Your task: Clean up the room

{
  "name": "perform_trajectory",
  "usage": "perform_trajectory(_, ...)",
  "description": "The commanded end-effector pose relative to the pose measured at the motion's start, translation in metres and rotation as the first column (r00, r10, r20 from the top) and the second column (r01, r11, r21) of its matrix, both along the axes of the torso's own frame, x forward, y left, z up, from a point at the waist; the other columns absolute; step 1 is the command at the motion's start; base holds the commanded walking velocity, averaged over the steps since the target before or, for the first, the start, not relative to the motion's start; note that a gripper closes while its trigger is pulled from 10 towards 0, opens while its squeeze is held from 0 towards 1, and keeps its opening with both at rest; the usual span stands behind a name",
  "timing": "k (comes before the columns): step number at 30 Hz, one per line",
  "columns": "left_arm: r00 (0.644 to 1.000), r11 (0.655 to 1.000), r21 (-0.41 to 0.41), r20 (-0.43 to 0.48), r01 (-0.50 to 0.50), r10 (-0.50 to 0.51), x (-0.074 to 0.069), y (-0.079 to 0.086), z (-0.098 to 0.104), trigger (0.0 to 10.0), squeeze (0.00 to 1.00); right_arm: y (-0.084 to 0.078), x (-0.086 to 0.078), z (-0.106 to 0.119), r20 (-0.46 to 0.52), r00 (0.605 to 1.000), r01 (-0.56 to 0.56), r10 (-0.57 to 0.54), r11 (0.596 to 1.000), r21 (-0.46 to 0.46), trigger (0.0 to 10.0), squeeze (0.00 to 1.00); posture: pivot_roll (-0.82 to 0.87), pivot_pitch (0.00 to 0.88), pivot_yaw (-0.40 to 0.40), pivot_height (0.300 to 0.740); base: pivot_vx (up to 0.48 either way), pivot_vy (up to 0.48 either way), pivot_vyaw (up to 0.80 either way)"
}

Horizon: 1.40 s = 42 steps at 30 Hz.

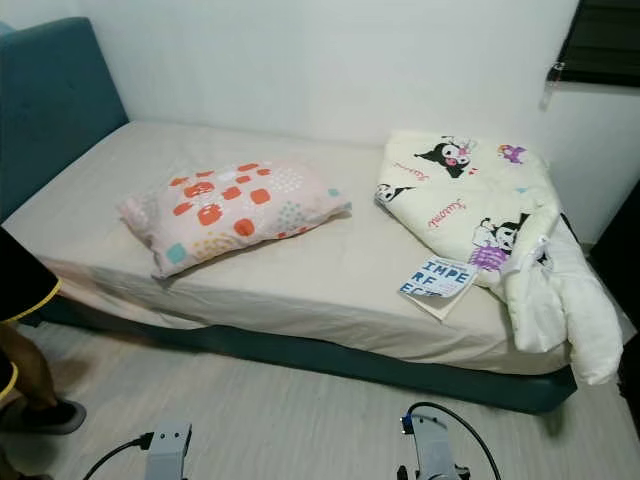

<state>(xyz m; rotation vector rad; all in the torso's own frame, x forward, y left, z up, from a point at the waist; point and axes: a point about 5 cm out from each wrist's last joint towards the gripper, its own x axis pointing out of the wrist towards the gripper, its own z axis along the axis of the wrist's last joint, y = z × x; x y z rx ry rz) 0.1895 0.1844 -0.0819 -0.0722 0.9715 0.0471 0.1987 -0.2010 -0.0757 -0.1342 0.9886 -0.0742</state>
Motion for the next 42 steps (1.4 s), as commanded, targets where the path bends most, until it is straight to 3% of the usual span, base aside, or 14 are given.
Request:
perform_trajectory(1,1.000,1.000,-0.011,-0.025,-0.003,0.003,-0.006,-0.001,-0.003,10.0,0.00,-0.002,-0.004,-0.002,-0.013,1.000,0.019,-0.019,1.000,0.010,10.0,0.00,-0.07,0.051,-0.016,0.740,0.000,0.000,0.00)
perform_trajectory(9,0.999,1.000,-0.003,-0.028,0.030,-0.030,-0.007,-0.002,-0.004,10.0,0.00,-0.005,-0.005,-0.002,-0.015,1.000,0.019,-0.019,1.000,0.009,10.0,0.00,-0.06,0.056,-0.017,0.740,0.000,0.000,0.00)
perform_trajectory(28,0.999,0.999,-0.018,-0.030,0.029,-0.029,-0.011,-0.003,-0.006,10.0,0.00,-0.007,-0.020,-0.009,-0.054,0.998,0.019,-0.019,1.000,0.008,10.0,0.00,-0.05,0.067,-0.013,0.740,0.274,0.000,0.00)
perform_trajectory(42,0.997,0.998,-0.016,-0.046,0.058,-0.058,-0.016,-0.002,-0.008,10.0,0.00,0.028,-0.018,-0.013,-0.074,0.997,-0.013,0.014,1.000,0.015,10.0,0.00,-0.05,0.074,-0.008,0.740,0.156,0.000,-0.49)
